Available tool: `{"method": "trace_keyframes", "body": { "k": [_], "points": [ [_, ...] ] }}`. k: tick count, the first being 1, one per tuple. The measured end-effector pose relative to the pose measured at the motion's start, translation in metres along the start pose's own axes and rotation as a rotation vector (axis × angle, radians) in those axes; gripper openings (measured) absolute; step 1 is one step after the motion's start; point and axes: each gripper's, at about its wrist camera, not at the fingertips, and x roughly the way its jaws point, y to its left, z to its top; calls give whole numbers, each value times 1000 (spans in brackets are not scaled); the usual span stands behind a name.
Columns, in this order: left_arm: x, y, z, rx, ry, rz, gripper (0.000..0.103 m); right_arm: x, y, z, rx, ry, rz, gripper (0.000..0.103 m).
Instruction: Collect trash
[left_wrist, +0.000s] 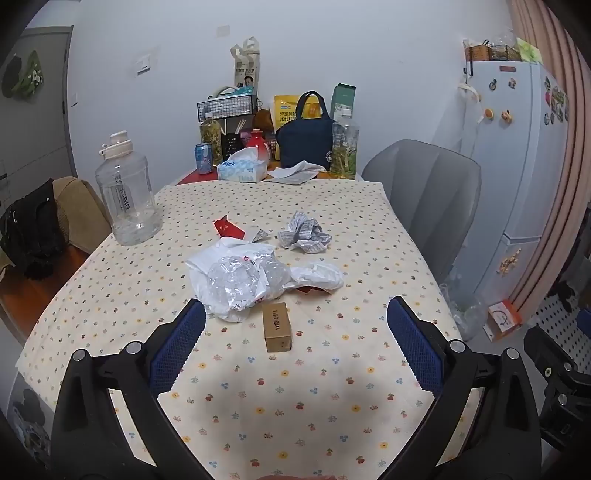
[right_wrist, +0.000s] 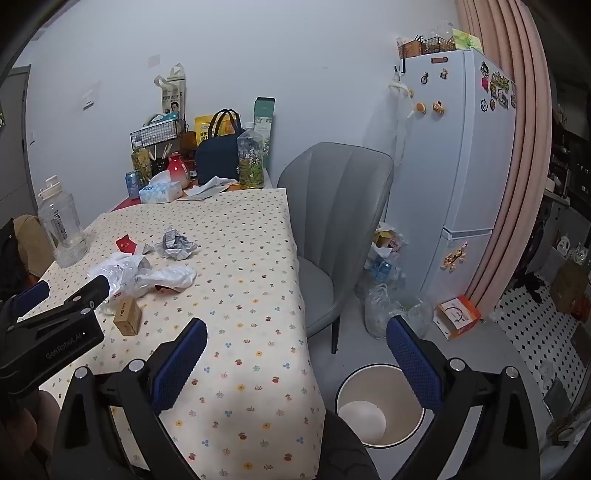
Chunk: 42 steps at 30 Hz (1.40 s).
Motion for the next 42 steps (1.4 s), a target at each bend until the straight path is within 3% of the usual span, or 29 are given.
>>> {"method": "trace_keyframes", "body": {
  "k": [42],
  "points": [
    [7,0,-2,-10,21,-4,97,5,-5,-2,12,16,-24,95]
  ]
}}
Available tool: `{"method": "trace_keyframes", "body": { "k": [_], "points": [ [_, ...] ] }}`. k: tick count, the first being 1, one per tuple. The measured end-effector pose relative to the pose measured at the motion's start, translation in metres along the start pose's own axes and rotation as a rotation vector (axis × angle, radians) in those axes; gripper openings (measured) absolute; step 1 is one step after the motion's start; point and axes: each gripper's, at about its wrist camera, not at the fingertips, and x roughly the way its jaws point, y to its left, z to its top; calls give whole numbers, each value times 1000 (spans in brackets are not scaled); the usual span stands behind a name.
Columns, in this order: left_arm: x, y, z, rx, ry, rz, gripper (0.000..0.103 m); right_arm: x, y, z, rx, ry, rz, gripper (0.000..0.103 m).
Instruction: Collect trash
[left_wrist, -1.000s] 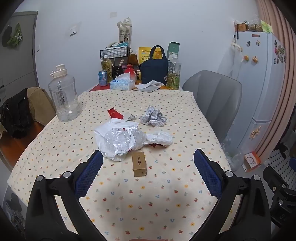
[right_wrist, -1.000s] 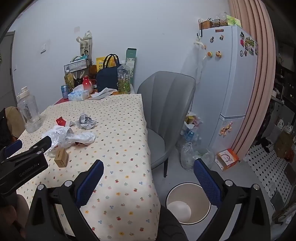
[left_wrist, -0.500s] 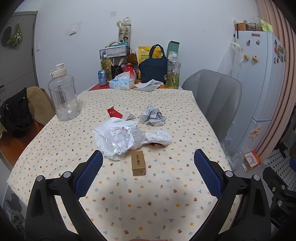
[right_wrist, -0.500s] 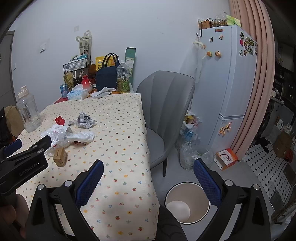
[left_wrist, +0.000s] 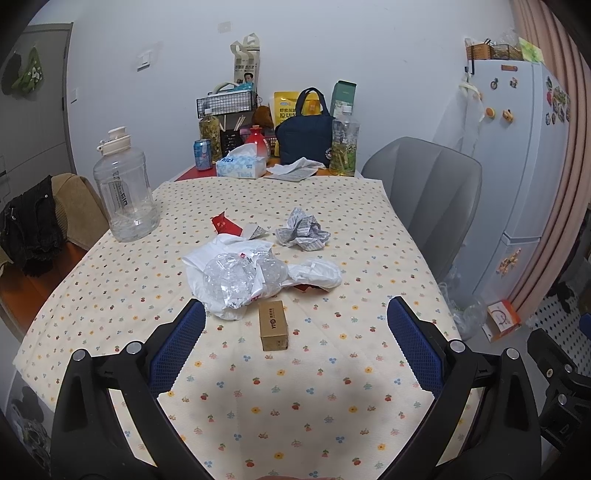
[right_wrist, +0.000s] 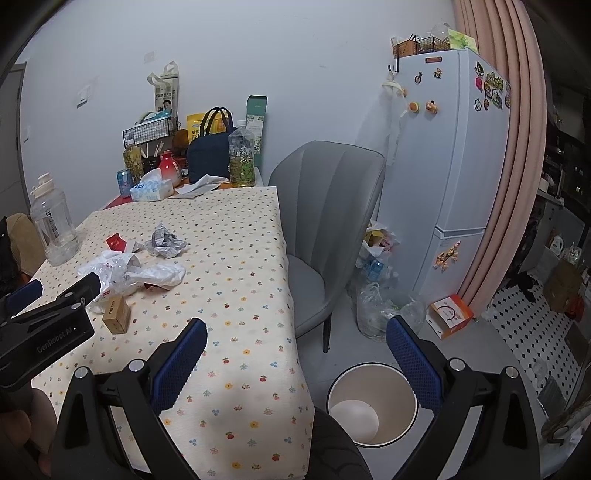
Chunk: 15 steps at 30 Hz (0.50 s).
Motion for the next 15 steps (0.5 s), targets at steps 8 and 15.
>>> {"method": "trace_keyframes", "body": {
  "k": [8,15],
  "points": [
    [1,-1,0,-1,0,0,97,1,0,0,1,1,-3,95],
    [0,-1,1,0,-3,3,97,2,0,0,2,2,-4,95]
  ]
}}
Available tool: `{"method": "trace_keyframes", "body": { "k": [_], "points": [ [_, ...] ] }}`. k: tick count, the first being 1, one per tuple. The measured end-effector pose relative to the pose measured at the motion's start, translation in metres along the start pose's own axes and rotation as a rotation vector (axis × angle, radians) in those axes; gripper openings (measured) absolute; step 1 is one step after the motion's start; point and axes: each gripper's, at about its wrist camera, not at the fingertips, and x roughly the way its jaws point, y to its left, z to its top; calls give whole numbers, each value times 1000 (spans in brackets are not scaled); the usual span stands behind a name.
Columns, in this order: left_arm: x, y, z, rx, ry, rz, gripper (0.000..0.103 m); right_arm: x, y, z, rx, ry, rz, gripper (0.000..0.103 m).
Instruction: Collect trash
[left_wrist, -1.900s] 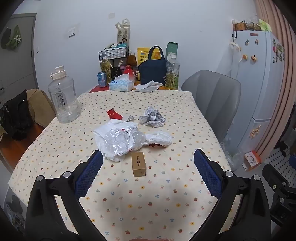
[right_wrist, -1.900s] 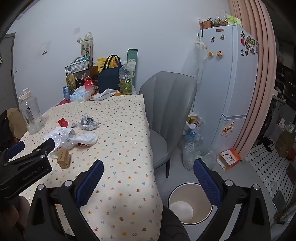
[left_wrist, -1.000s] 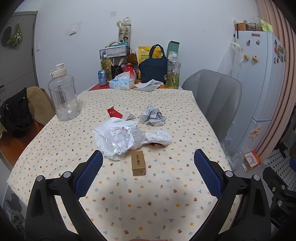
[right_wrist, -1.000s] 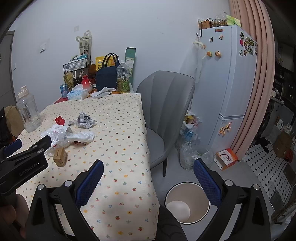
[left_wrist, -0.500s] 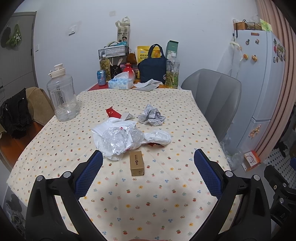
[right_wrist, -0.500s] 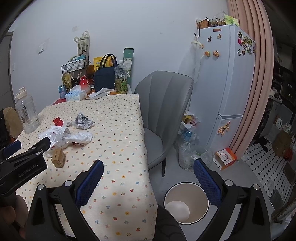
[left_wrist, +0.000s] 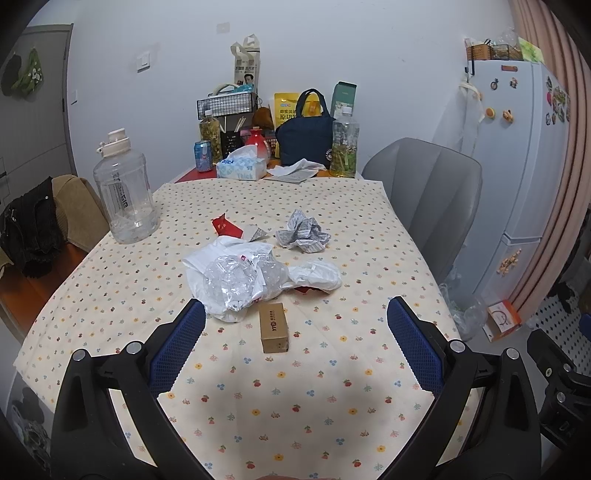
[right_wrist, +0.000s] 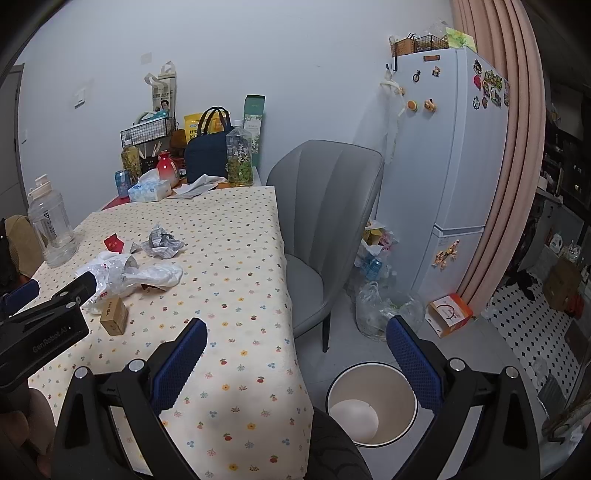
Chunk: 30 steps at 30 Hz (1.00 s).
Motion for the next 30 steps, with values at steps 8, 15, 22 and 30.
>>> {"method": "trace_keyframes", "body": {
  "k": [8,15,22,30],
  "points": [
    [-2,4,3,-8,-3,3,97,0,0,0,1,1,1,95],
    [-7,7,4,-21,-21,16,97,1,1,0,6,-5,3,95],
    [-4,8,3,-25,-10,15,97,1,1,0,4,1,4,95],
    [-1,17,1,-42,-3,20,97,6,4,2,-11,7,13,95]
  ]
}}
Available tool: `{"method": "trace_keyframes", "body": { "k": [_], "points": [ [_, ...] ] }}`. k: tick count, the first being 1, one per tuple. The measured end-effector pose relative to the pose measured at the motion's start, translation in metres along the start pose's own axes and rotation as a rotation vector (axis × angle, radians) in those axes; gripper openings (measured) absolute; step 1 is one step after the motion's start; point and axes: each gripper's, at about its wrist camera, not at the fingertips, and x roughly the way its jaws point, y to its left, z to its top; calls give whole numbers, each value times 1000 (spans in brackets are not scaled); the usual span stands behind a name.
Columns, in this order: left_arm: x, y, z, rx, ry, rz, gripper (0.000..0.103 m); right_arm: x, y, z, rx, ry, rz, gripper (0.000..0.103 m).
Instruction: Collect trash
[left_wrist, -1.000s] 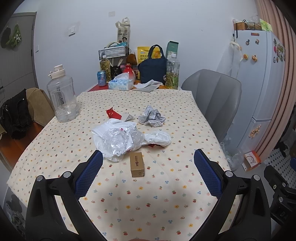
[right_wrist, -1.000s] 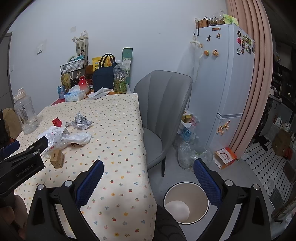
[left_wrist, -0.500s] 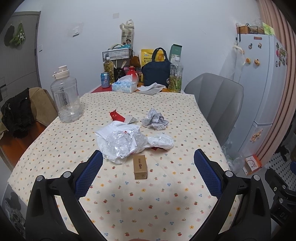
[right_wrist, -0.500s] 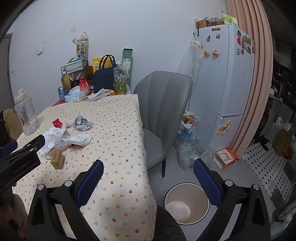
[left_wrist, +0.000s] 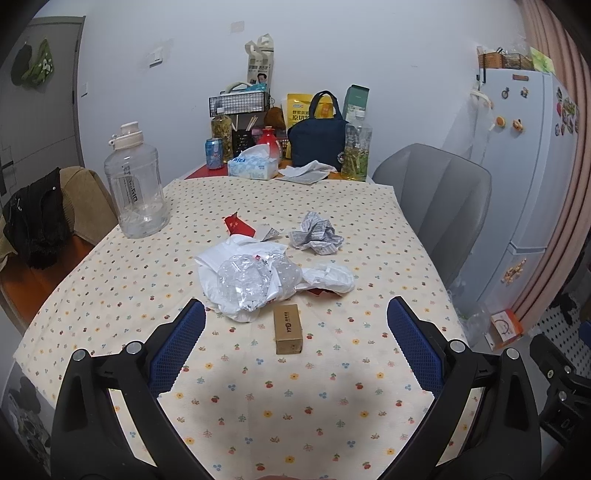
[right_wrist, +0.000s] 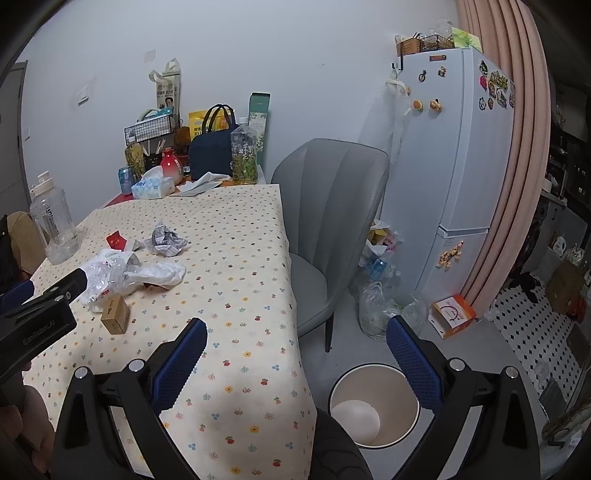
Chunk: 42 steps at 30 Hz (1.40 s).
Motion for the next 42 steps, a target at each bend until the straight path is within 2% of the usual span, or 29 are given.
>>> {"method": "trace_keyframes", "body": {
  "k": [15,28,42],
  "points": [
    [23,39,3,-60,32,57,97,24,35,7,-50,29,77,95],
    [57,80,-5,-127,96,109,97,56,72,5,-88,87,149,92],
    [98,72,7,-111,142,93,97,90,73,12,-80,135,141,92]
  ]
}}
